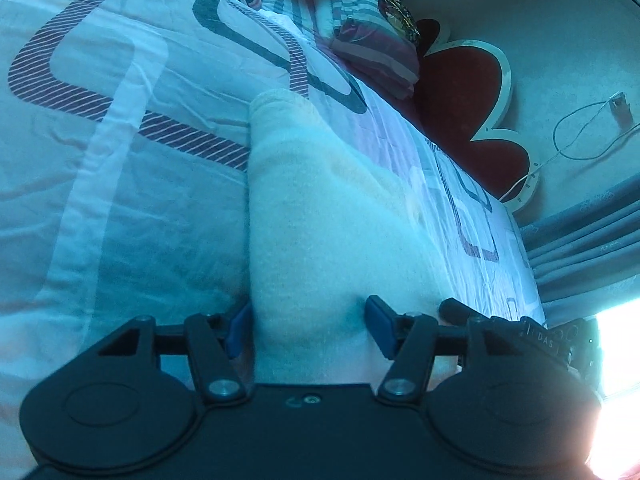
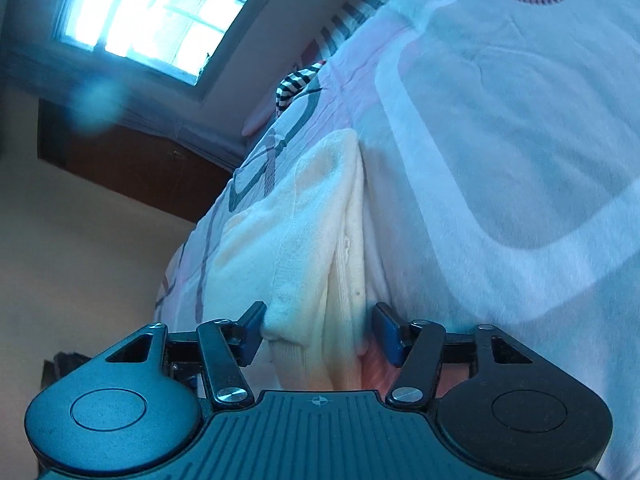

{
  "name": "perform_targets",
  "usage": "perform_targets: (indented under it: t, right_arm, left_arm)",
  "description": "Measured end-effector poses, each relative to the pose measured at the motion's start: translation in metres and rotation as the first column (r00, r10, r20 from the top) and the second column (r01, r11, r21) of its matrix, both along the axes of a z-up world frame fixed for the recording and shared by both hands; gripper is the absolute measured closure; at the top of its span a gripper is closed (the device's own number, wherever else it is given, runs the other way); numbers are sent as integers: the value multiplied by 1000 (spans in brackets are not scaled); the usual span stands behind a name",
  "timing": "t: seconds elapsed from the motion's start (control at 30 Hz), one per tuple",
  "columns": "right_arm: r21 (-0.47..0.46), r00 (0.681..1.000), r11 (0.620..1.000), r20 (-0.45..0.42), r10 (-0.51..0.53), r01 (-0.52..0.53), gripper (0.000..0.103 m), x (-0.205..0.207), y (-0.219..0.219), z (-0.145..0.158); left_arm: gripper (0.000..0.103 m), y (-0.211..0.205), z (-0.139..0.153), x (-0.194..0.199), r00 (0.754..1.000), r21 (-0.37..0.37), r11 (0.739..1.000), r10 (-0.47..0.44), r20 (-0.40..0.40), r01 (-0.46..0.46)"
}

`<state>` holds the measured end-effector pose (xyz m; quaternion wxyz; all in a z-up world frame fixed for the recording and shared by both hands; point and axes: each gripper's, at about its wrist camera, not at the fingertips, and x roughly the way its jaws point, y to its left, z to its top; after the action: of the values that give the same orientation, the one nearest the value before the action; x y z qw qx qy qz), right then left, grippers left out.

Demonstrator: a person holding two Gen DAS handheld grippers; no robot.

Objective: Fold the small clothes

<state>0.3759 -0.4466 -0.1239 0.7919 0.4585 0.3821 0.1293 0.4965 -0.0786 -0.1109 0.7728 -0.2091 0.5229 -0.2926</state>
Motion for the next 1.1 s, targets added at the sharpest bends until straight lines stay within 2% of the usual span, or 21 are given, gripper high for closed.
perform_targets:
  t: [0.17,0.23,0.43,0.63,0.7,0.77,0.93,1.03,1.1]
  right_arm:
    - [-25,998,999,29,49,-49,46,12,8,-1]
    - [-73,998,996,36,52,-49,56,17,13,0]
    - [-205,993,974,46,111,-100,56,18,26,8]
    - [-209,992,972,48,121,-109,55,16,28,4]
    - [-206,992,973,42,117,-106,58,21,33,5]
    - [-294,990,949,47,130,-110,66,23,46,12]
    - [-499,986,862,80,149,-89,71,19,80,40]
    - [-521,978,849,113,175,-92,71,17,94,57]
    - [-529,971,843,133,197,-99,71,17,109,69]
  left_arm:
    - [45,-13,1,4,999,42,999,-17,27,16]
    - [45,-16,2,6,999,52,998,-19,32,18]
    - [45,-21,4,7,997,85,996,-46,54,42]
    - [46,-22,4,5,997,101,994,-54,63,48]
    - [53,-25,7,3,995,125,991,-55,88,44]
    - [63,-30,11,0,991,152,988,-56,121,38]
    - [70,-42,35,-15,970,255,967,-87,227,27]
    - [71,-36,55,-23,949,303,953,-114,293,21]
    - [71,-21,67,-27,943,308,951,-111,315,9]
